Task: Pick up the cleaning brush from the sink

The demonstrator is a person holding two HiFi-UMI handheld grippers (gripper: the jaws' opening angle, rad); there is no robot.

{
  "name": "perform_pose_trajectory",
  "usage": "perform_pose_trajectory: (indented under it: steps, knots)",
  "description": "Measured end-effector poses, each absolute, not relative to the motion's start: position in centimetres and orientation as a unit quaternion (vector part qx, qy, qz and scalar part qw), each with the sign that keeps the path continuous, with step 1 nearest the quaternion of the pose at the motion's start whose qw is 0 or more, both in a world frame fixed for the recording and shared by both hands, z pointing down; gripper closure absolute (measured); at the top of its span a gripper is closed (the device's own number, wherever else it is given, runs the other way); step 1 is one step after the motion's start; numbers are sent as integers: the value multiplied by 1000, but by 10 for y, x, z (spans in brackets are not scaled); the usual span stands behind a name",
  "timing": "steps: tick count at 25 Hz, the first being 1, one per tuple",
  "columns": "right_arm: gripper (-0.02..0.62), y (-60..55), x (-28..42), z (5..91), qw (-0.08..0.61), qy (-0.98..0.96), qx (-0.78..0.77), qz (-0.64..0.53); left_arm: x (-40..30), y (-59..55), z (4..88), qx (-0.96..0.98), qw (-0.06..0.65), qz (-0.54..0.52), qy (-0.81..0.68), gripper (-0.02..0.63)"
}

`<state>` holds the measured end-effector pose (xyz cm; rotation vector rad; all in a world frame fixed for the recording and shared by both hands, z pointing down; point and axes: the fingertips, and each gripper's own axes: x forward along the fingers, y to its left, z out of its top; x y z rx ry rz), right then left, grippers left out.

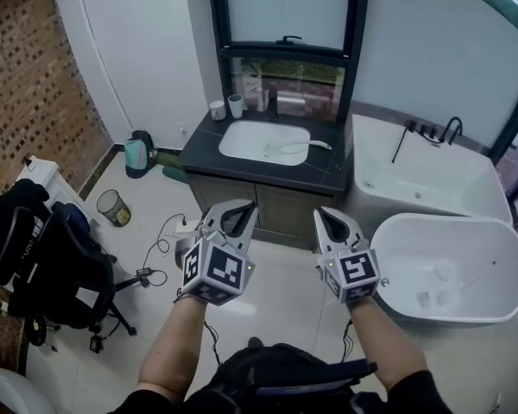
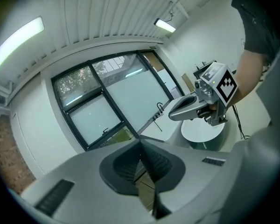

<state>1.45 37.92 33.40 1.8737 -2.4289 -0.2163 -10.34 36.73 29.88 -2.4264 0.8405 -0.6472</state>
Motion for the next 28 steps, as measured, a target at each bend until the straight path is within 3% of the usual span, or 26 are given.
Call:
perform_pose_trajectory:
  steps: [5,7,14,16,19,22,23,28]
  knots:
    - [595,213,23,303,49,-797,598,-64,-100,204,290,-905,201,-214,307,601]
    - [543,157,39,296,52,-805,588,-59,-87,157,292,-912,173,-213,306,601]
    - [543,9,98,292,81,-845,525,-66,-29,17,309,-906,117,-208,350,603]
    - [488,-33,120,291,92,-858,500,-65,-7,-22,311,-906,100,-195,362,601]
    - [488,-102,151,289,108,-873,471,-64,18,-79,310,-904,67,-173,384,601]
    - [484,-178,162,301,128,-889,439,-34,21,-142,328,-899,-3,-159,408,603]
    - [441,-202,162,311,135,-894,427,-18,20,-162,336,-898,-23,-155,411,603]
    - [434,-333,177,360,185,-893,411,8,18,-278,371,-892,-59,-128,429,601]
